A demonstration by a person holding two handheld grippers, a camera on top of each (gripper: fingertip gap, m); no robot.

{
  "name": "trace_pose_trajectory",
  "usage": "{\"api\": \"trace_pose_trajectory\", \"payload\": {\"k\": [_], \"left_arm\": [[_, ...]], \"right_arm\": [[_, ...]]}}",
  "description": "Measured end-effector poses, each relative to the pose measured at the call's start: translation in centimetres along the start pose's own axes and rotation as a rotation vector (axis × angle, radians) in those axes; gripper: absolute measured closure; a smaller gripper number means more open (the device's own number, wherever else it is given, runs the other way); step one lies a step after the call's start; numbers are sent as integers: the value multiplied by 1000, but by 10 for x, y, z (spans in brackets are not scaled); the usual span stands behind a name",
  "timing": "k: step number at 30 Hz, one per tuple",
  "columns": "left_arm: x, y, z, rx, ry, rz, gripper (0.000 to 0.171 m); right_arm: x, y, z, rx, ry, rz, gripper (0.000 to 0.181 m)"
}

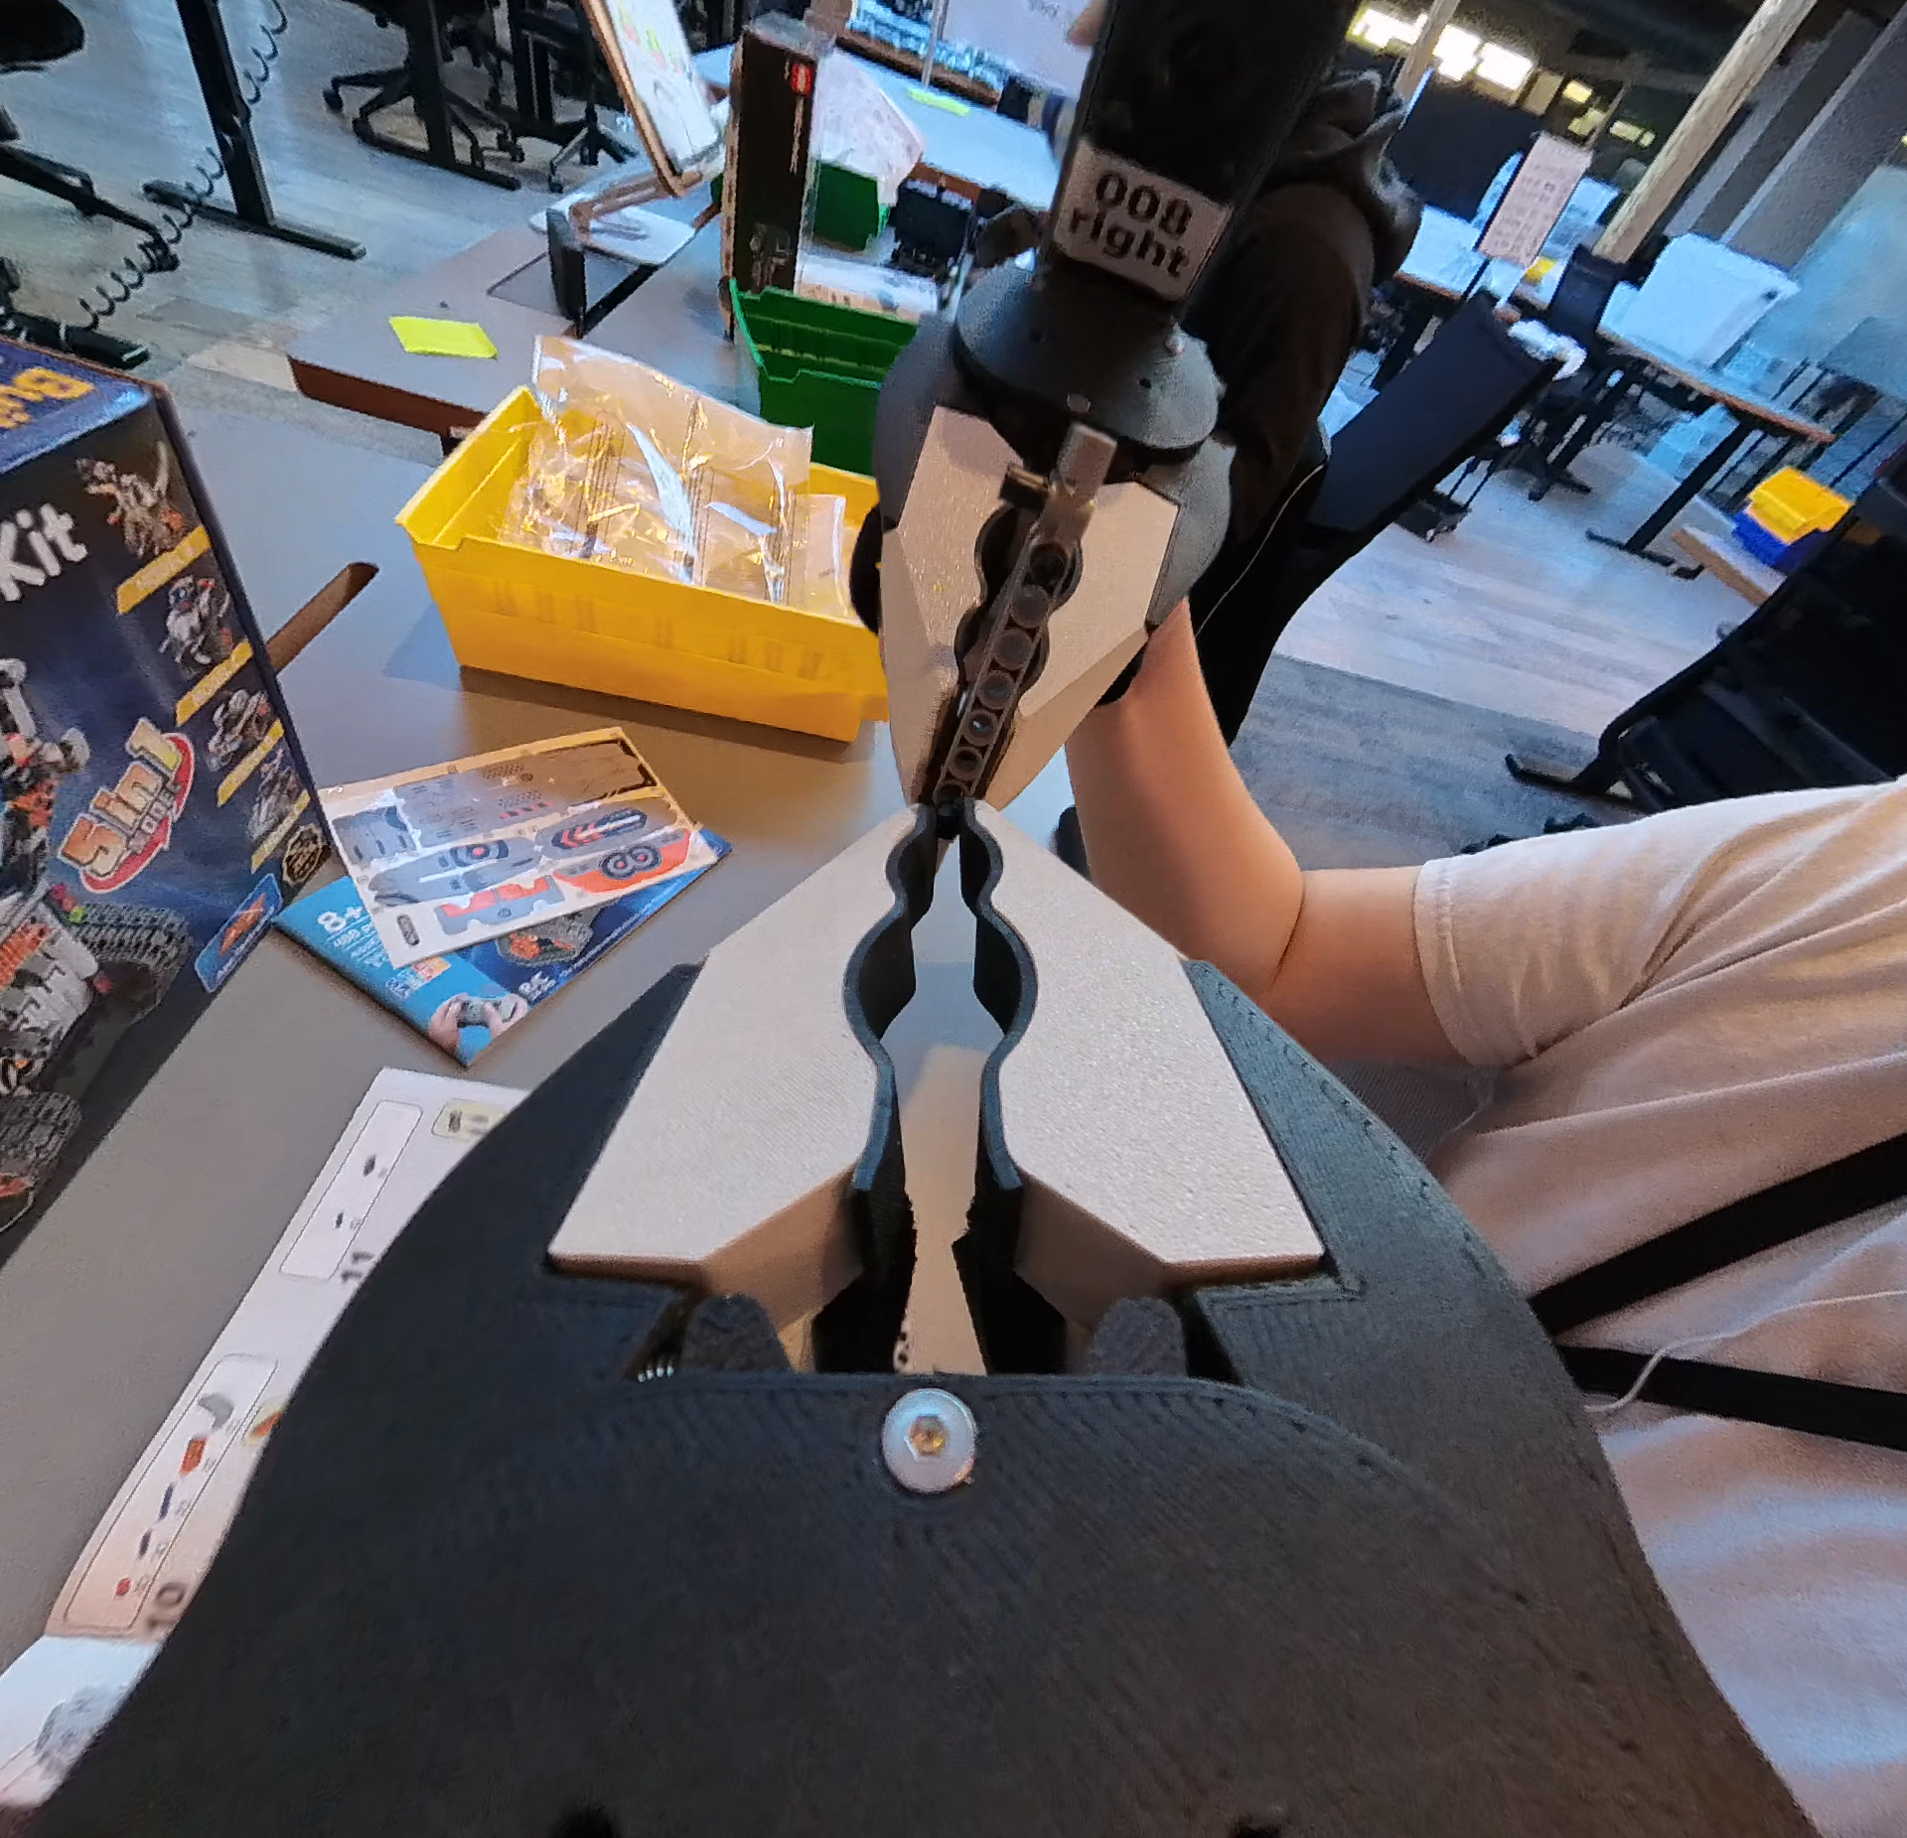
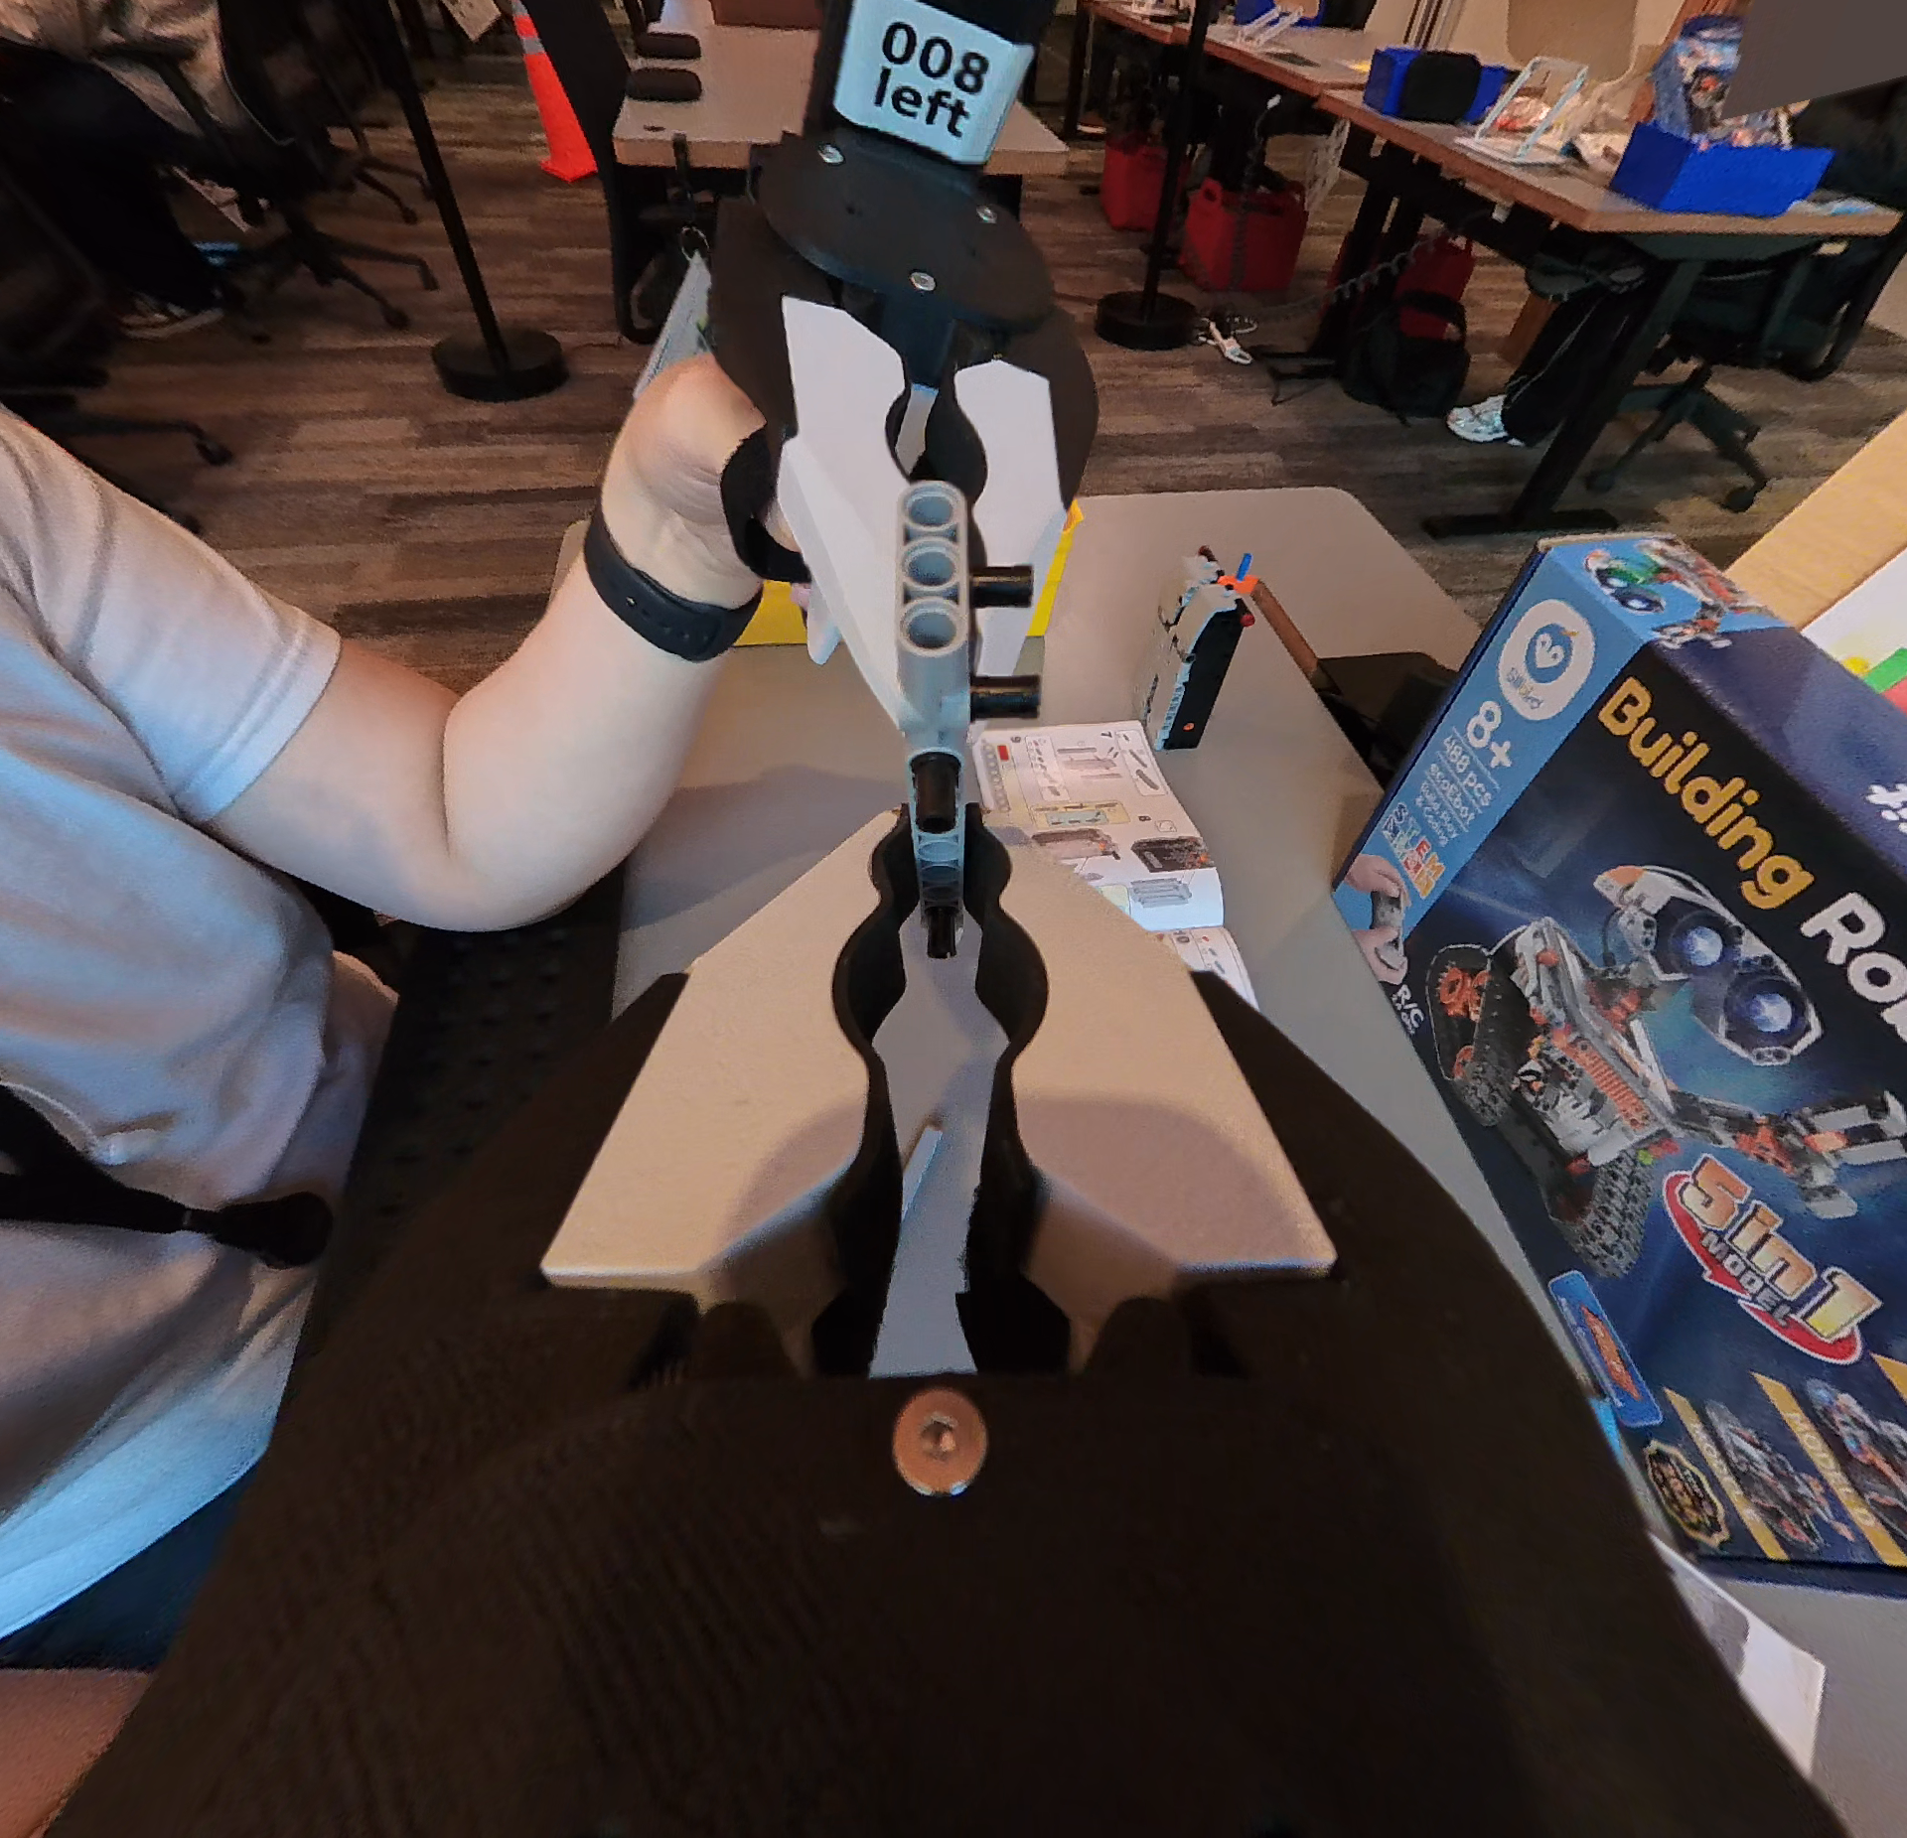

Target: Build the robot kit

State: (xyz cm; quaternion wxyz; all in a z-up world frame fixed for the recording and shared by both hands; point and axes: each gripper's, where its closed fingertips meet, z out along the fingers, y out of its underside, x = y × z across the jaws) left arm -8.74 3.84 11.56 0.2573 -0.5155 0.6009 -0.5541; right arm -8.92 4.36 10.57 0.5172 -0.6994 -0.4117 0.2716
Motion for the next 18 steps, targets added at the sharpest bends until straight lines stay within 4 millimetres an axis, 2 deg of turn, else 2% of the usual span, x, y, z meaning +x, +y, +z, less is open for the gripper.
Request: {"api": "trace_pose_trajectory", "payload": {"k": [10, 18], "left_arm": [[8, -18, -6, 97, -11, 71, 170], [37, -26, -12, 110, -4, 152, 170]], "right_arm": [[-1, -22, -6, 91, 48, -23, 174], [-26, -36, -12, 69, 99, -151, 174]]}}
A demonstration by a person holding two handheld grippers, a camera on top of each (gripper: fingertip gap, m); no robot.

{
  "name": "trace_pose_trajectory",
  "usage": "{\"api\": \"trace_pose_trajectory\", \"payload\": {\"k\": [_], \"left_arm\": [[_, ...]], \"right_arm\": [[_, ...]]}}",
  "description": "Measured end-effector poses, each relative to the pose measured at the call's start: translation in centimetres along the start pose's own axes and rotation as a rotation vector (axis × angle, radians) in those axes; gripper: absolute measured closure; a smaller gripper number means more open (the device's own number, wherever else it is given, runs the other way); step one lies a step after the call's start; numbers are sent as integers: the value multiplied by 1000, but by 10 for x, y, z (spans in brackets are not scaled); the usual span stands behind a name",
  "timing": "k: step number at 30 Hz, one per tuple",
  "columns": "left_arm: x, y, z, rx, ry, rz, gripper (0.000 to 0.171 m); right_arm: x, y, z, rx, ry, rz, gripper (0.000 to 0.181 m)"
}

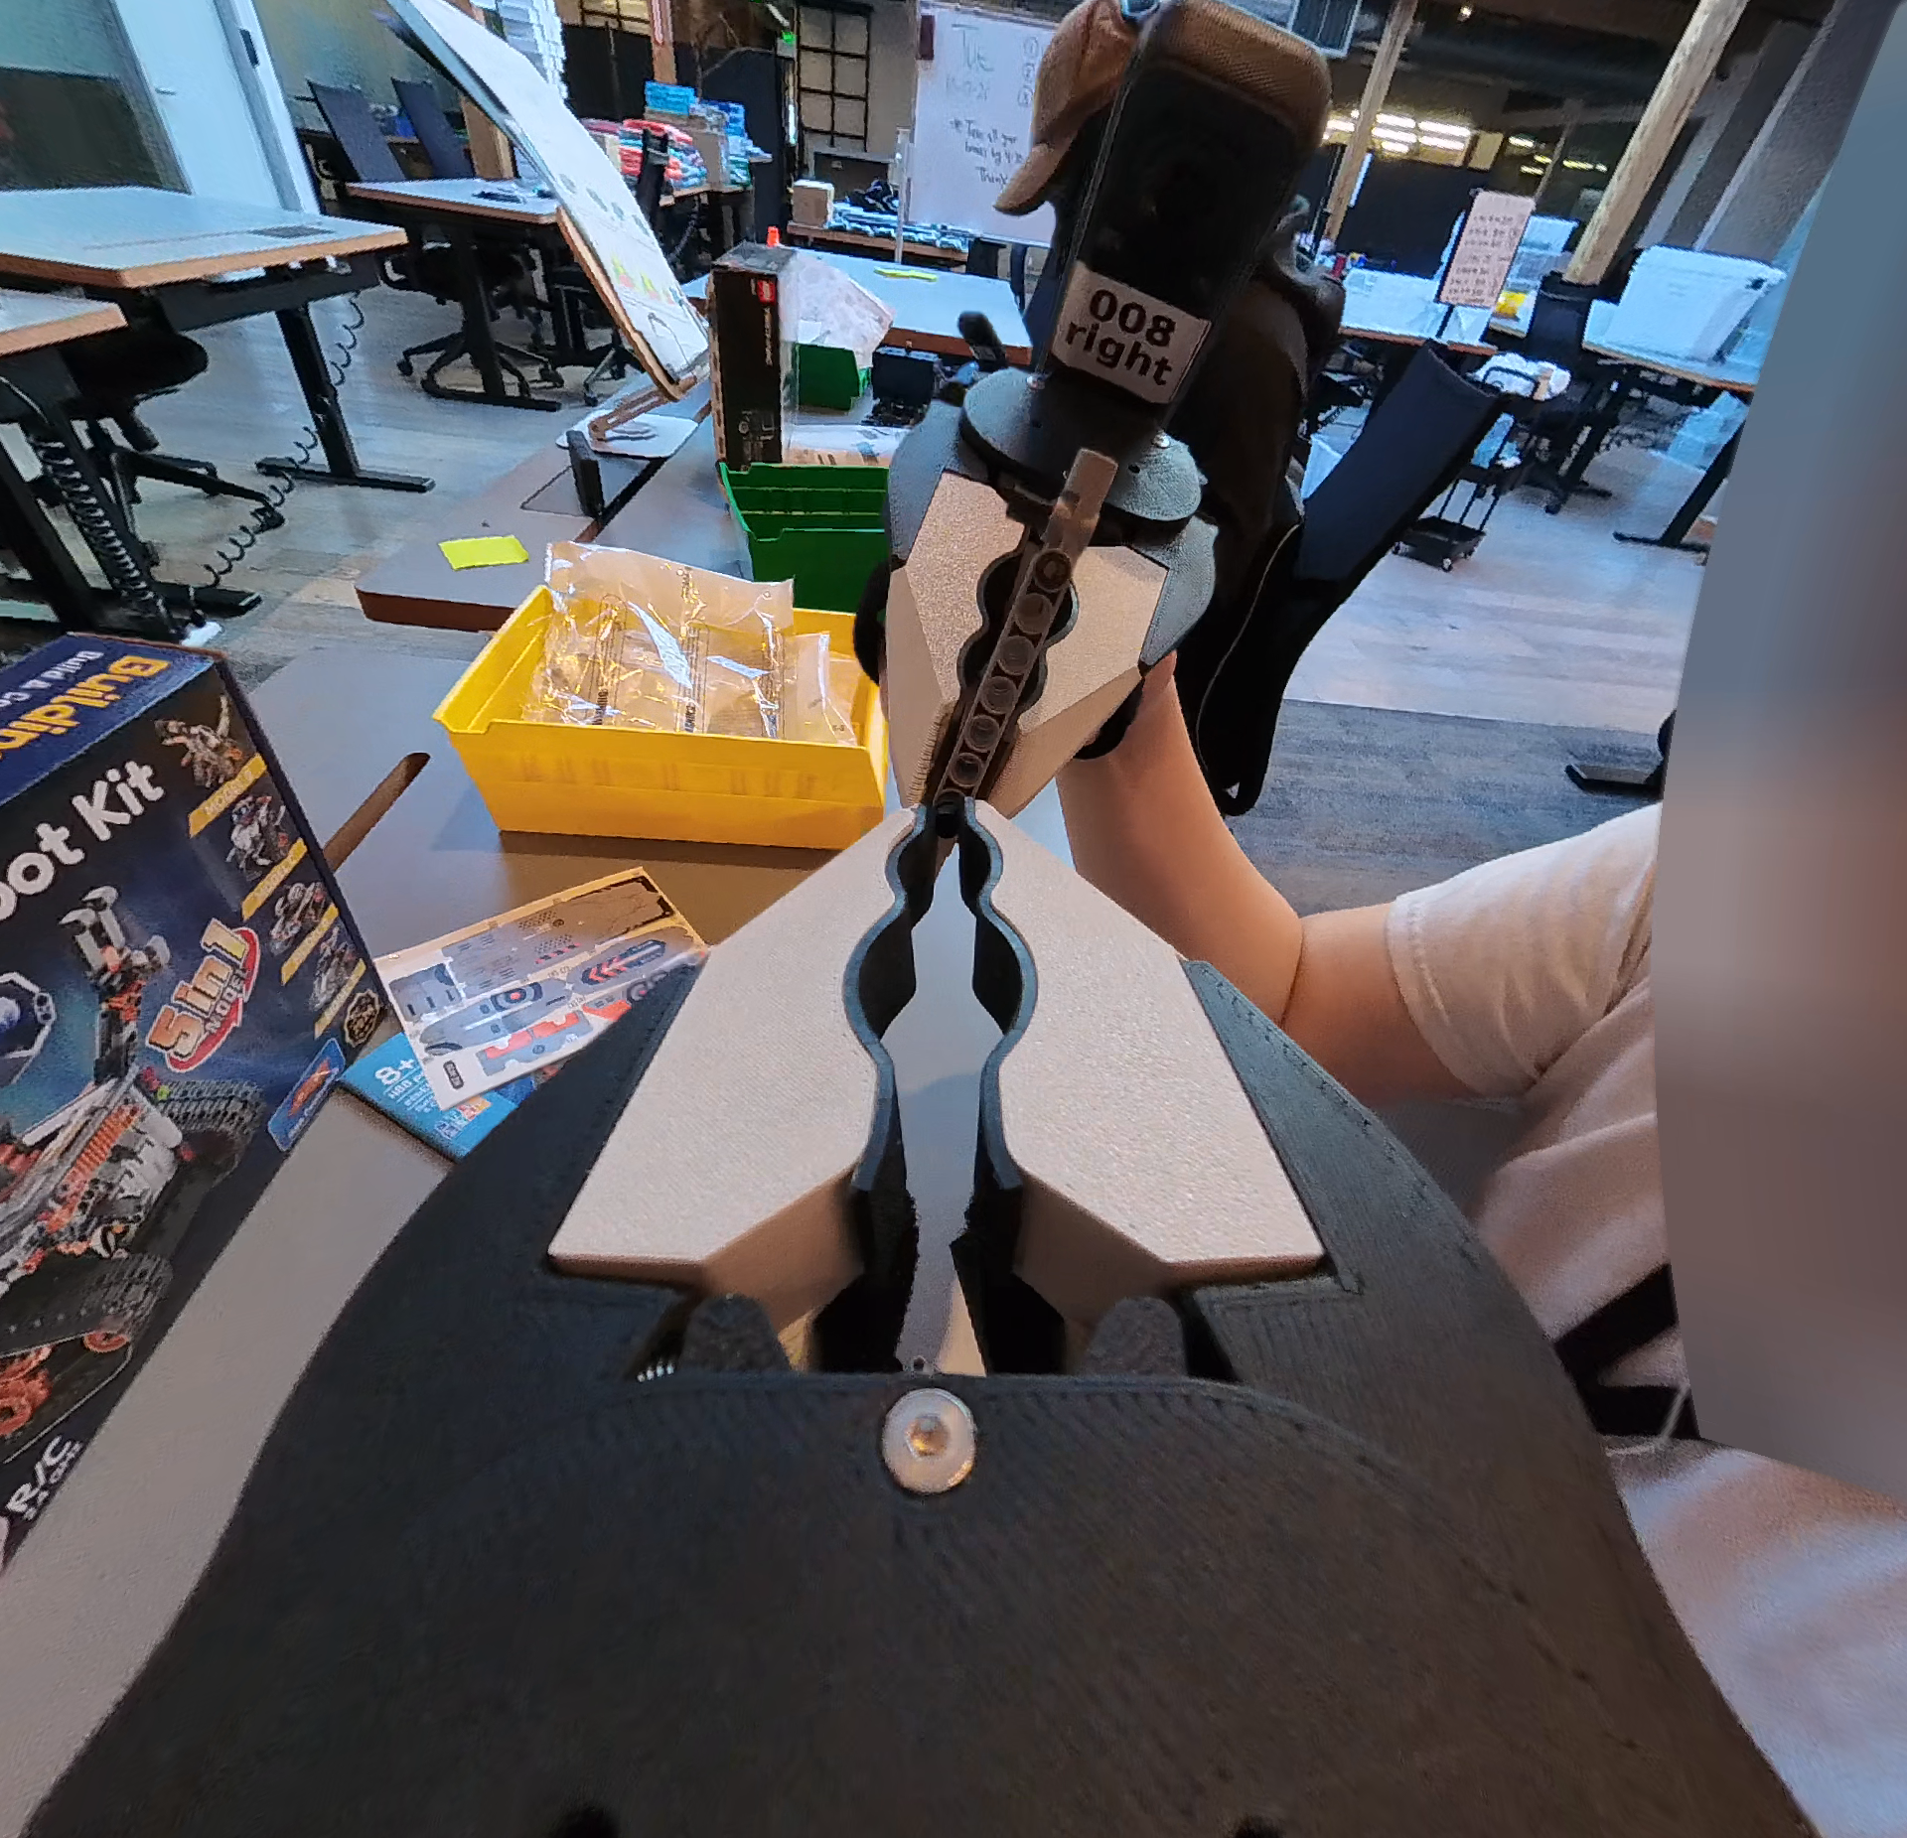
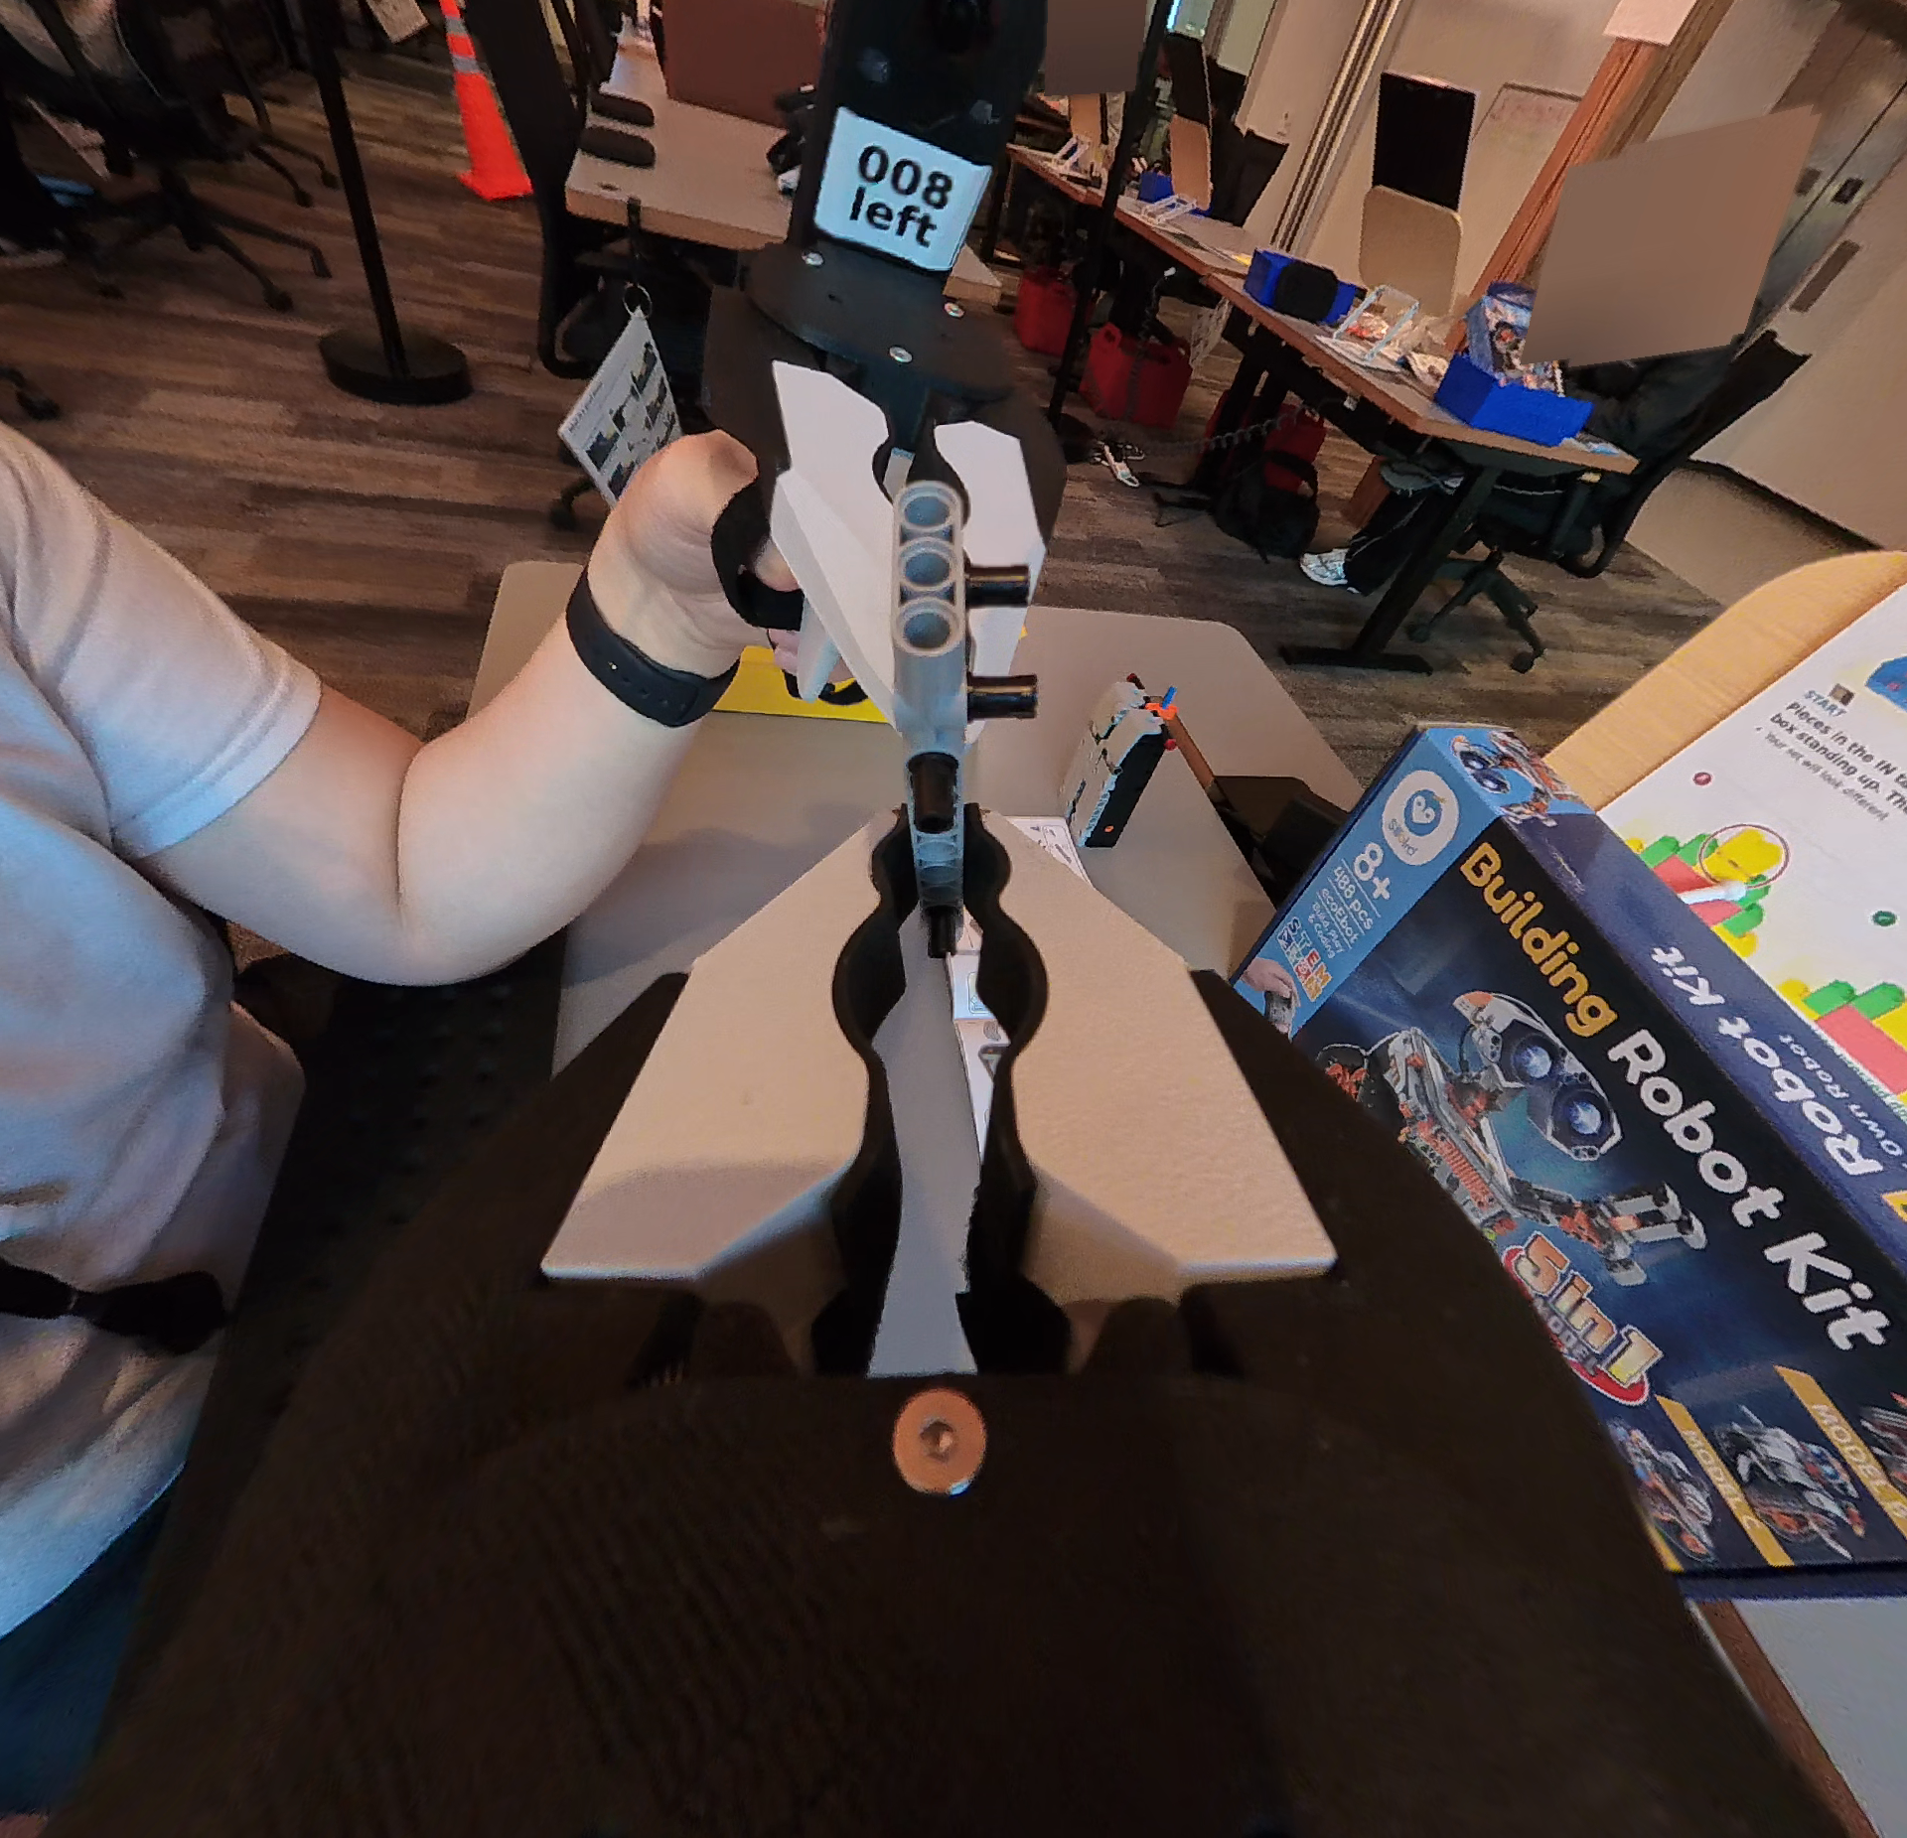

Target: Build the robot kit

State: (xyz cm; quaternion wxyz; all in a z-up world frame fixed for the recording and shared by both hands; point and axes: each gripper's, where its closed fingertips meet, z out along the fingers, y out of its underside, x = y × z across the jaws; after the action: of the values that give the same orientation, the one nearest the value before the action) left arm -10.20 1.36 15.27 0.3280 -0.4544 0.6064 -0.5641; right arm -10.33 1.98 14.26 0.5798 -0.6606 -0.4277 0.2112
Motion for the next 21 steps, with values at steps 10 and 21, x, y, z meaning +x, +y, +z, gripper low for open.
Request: {"api": "trace_pose_trajectory", "payload": {"k": [10, 21], "left_arm": [[8, -4, -7, 12, -22, -51, 170], [5, -8, -18, 60, 11, -127, 170]], "right_arm": [[-5, -10, 3, 19, 43, -76, 175], [-3, -19, 11, 52, 139, -261, 174]]}}
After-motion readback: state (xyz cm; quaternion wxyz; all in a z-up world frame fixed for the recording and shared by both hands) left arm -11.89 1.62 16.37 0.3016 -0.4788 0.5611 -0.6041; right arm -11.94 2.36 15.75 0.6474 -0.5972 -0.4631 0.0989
